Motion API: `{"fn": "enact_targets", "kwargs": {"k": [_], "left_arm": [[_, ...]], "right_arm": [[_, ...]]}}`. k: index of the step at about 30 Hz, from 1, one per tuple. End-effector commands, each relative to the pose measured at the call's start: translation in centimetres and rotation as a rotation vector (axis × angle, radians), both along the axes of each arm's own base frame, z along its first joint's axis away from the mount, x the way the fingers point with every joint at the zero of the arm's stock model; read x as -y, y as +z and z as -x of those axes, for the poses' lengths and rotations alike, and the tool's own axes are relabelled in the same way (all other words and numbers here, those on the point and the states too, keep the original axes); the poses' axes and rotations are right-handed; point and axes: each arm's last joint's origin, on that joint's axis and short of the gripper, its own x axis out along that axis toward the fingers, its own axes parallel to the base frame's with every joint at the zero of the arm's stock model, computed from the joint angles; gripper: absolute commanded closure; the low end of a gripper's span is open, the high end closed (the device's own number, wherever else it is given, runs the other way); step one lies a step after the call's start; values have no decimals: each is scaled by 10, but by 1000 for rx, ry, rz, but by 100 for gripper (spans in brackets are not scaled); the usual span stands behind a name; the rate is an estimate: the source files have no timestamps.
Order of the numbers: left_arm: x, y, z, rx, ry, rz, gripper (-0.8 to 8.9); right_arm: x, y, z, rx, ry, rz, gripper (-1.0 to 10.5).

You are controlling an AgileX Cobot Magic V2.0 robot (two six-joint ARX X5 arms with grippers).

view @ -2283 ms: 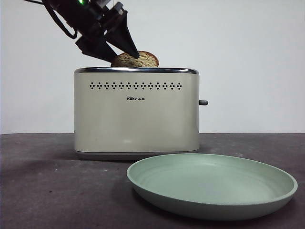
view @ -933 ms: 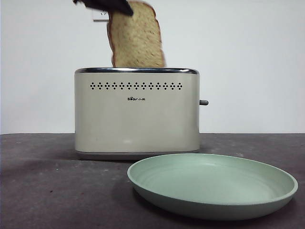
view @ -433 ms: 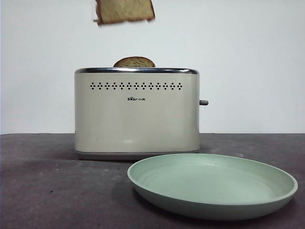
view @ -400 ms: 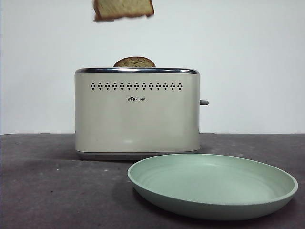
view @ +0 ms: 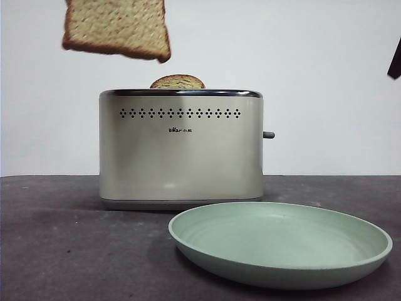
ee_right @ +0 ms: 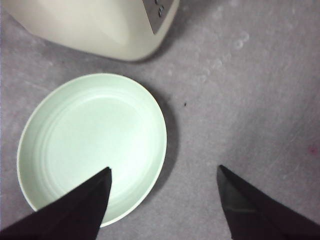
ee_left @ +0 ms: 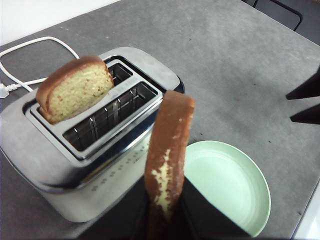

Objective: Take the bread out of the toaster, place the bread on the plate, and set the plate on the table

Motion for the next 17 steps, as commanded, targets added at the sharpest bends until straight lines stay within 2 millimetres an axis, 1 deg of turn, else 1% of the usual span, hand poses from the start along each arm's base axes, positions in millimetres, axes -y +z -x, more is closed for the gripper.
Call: {"fn": "enact_targets", "kwargs": {"k": [1,6,10,13,17], "left_arm": [[-3,-5,11,20,-3,34,810],[-11,-37,30,-21,13,43,810],[-19,-61,47,-59,24,48,810],[-23,-71,59,-77,25,61,810],[-29,-73,72,-90,24,59,810]], "right_arm": [[-3,1,-8,-5,9,-12,607],[-9,-4,-18,-16,31,-11,607],[-13,-14,-29,-74,39,0,607],[-17,-24,-39,-127,47,12,607],[-24,-39,-56,-171,59,1,608]]}}
